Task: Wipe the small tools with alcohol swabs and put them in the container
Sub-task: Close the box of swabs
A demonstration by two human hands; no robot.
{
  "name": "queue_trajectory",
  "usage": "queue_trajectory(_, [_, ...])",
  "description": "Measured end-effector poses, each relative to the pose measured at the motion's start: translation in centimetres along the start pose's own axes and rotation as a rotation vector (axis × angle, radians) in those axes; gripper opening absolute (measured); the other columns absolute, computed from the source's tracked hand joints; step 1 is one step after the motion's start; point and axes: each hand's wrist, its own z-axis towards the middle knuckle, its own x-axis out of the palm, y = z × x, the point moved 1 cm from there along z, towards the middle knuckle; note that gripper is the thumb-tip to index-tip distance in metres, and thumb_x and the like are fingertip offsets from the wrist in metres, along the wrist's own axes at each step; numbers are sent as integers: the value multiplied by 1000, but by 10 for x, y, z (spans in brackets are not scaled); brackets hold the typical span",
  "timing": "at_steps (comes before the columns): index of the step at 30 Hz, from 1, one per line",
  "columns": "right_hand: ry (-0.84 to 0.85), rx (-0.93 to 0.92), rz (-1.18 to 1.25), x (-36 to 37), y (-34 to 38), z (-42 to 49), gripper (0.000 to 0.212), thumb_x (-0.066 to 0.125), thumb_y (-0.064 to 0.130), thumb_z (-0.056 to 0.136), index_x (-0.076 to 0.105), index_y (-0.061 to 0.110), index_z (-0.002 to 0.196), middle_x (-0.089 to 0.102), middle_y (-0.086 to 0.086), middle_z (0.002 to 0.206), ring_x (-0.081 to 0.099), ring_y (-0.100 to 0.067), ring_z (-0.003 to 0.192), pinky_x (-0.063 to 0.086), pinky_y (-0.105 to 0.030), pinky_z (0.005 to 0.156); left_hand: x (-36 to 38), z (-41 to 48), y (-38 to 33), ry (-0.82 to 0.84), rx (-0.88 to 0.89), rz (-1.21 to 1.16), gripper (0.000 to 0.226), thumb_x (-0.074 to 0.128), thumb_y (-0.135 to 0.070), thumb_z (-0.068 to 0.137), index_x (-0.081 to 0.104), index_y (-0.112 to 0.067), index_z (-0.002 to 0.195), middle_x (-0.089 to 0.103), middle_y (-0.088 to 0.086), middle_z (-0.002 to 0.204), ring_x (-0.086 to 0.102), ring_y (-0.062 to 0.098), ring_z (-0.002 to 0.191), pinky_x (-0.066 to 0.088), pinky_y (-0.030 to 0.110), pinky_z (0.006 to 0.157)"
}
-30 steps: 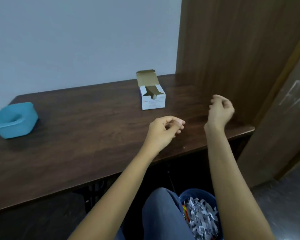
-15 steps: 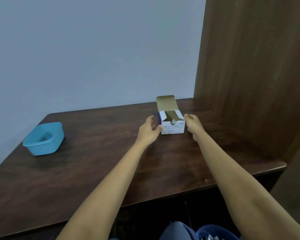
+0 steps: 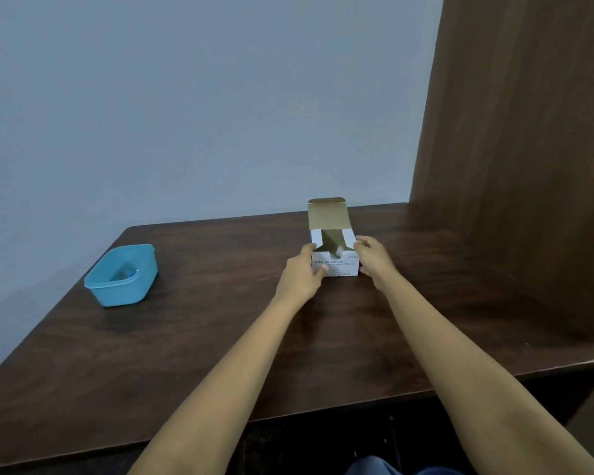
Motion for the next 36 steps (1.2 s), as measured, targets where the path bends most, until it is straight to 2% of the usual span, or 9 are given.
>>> queue_trajectory(10, [142, 108, 70, 36, 10, -9, 21, 47, 13, 96, 55, 18, 114, 64, -1, 98, 59, -14, 90, 49, -34, 87, -25, -14, 29, -207, 20, 75, 41, 63, -21, 91, 47, -14, 128, 57, 8, 118, 57, 25, 108, 46, 34, 86])
queue_trajectory(13, [96, 111, 94, 37, 13, -1, 29, 52, 2, 87, 59, -2, 115, 62, -12, 92, 53, -14, 77, 49, -30, 74, -27, -11, 34, -214, 46, -17, 52, 67, -16, 86, 42, -17, 132, 52, 7, 124, 57, 24, 109, 49, 36, 90])
queue_trajectory(15, [14, 60, 92, 36, 19, 6, 41, 54, -1, 83, 54, -10, 124, 61, -24, 107, 52, -20, 87, 49, -36, 88, -26, -9, 35, -204, 58, -120, 66, 72, -12, 82, 36, -20, 137, 49, 4, 131, 55, 20, 114, 50, 35, 94])
queue_trajectory(17, [-12, 38, 105, 35, 30, 9, 46, 55, 0, 87, 50, -2, 133, 55, -14, 131, 51, -21, 116, 41, -35, 105, -25, -6, 36, -179, 47, -155, 73, 74, -11, 80, 34, -20, 140, 49, 2, 136, 52, 17, 120, 48, 36, 98])
queue_trajectory(19, [26, 44, 102, 37, 36, 18, 52, 54, 1, 88, 42, 2, 139, 46, -10, 141, 45, -23, 128, 37, -37, 110, -22, -3, 40, -150, 34, -137, 70, 72, -13, 82, 36, -18, 141, 51, 3, 137, 52, 19, 122, 47, 39, 100])
queue_trajectory(23, [105, 64, 1, 45, 37, 35, 66, 45, -8, 84, 28, 3, 147, 42, -16, 144, 45, -29, 130, 39, -40, 108, -15, 1, 45, -146, 31, -98, 57, 69, -14, 86, 42, -17, 136, 59, 7, 128, 57, 24, 115, 48, 41, 98])
queue_trajectory(27, [169, 73, 91, 50, 39, 43, 70, 34, -21, 82, 24, 0, 147, 47, -20, 142, 47, -31, 129, 45, -34, 91, -11, 4, 48, -182, 27, -121, 50, 66, -14, 88, 45, -16, 134, 61, 8, 124, 58, 23, 114, 49, 40, 98])
queue_trajectory(31, [202, -44, 123, 48, 37, 46, 78, 30, -28, 75, 40, 8, 143, 58, -10, 130, 54, -23, 119, 48, -32, 84, -9, 4, 47, -219, 35, -130, 47, 66, -14, 88, 48, -14, 131, 64, 8, 119, 59, 22, 113, 49, 40, 97])
queue_trajectory(36, [281, -251, 83, 39, 28, 29, 55, 38, -26, 79, 68, 9, 108, 64, -10, 120, 58, -22, 110, 53, -31, 89, -4, 3, 49, -255, 57, -134, 43, 66, -12, 87, 50, -16, 126, 66, 3, 115, 61, 21, 109, 51, 41, 92])
